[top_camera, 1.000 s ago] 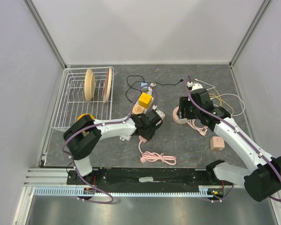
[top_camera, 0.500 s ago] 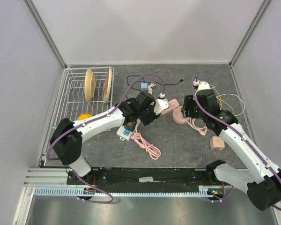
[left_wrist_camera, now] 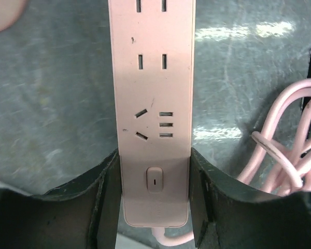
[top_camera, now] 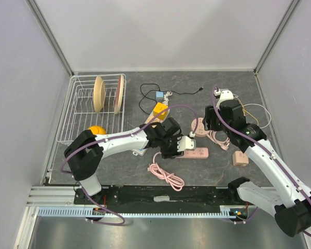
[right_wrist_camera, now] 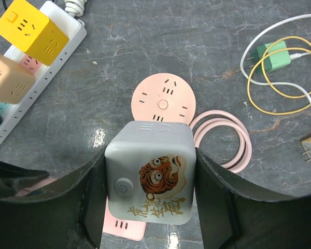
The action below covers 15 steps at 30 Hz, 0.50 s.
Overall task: Insert the plug
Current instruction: Adjust the socket at the center of the board.
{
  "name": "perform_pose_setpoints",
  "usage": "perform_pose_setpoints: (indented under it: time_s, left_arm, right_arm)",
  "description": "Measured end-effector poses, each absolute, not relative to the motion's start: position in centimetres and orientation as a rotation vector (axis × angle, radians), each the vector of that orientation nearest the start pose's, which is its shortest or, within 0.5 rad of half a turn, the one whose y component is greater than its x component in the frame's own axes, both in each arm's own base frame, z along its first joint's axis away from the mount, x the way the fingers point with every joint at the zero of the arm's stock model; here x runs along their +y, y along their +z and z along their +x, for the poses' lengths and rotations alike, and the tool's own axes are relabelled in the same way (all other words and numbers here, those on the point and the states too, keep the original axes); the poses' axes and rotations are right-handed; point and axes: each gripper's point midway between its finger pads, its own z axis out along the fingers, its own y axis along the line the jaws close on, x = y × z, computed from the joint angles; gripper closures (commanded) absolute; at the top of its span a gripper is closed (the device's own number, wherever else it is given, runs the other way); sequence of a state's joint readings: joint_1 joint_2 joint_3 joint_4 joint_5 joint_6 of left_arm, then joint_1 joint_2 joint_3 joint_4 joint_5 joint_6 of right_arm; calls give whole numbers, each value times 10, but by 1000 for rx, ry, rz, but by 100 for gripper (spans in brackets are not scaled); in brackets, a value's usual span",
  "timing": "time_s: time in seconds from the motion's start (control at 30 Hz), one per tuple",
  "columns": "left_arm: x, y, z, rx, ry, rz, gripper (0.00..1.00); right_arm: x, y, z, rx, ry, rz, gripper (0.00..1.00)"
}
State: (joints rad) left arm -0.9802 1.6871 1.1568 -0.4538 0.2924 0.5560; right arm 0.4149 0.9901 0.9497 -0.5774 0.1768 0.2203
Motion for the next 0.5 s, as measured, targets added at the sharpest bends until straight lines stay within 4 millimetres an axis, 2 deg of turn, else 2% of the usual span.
perform_pose_setpoints:
  time_s: [0.13,0.17,0.23,0.33,0.37,0.47,0.5]
  left_arm:
    - [-353,51,180,1764,-544,1968,70]
    - [-353,47,179,1764,-544,1977,64]
    - [-354,38,178,1758,-542,1989,63]
    - [-356,29,180,1737,-540,1983,36]
    - [-356,26,180,1732,-536,1981,19]
    - [-356,19,183,1707,-522,1962,9]
    - [-357,20,186,1696,-510,1945,9]
  right_arm:
    - [105,201,284,2203,172,-159,100]
    - [106,199,284,2209,175,-174,100]
    - [108,196,283,2222,180,-197,100]
    - [111,192,282,2237,191,-233,100]
    - [112,191,282,2241,195,-243,100]
    - [116,188,281,2249,214,-272,100]
    - [117,187,280,2253,222,-283,100]
